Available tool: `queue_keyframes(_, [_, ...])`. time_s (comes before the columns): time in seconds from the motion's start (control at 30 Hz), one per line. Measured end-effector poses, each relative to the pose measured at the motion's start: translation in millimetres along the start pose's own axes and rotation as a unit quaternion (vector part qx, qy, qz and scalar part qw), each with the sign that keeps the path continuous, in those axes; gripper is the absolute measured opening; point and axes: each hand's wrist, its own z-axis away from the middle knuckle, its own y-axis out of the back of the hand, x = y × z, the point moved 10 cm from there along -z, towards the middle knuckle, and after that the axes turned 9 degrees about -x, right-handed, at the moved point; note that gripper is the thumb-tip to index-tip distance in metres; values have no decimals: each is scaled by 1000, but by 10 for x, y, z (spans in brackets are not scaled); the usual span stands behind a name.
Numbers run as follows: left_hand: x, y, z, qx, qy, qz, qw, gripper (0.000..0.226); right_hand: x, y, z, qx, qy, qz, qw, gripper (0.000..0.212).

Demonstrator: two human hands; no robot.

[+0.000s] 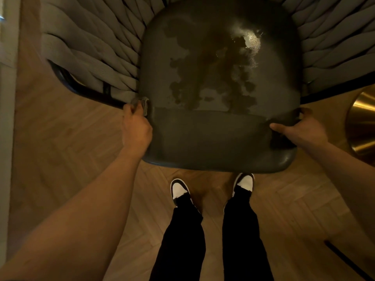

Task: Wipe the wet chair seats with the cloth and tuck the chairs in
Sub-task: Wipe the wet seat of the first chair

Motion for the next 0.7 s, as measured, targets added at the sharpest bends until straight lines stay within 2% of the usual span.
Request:
queue_keyframes(0.1, [157, -132, 31, -12, -7, 0, 1000, 47, 49, 59, -16, -16, 4, -43, 999, 87])
queue_keyframes(0.23, [500, -285, 87, -26, -23, -2, 999, 48, 331, 97, -305, -55, 5, -104, 993, 118])
queue_keyframes(0.37, [983, -417, 210, -38, -48, -8, 998, 50, 356, 100, -316, -92, -11, -162, 982, 119])
queue_keyframes(0.5, [1478, -618, 325, -76, -53, 8, 996, 54, 241, 110, -154, -123, -10, -229, 965, 99])
queue_keyframes(0.63, [2071, -870, 477, -111, -88, 18, 990, 57, 92, 119, -86, -143, 7, -270, 952, 63])
queue_keyframes(0.7, [2388, -993, 573, -129, -105, 20, 986, 58, 101, 113, -96, -154, 9, -280, 947, 60])
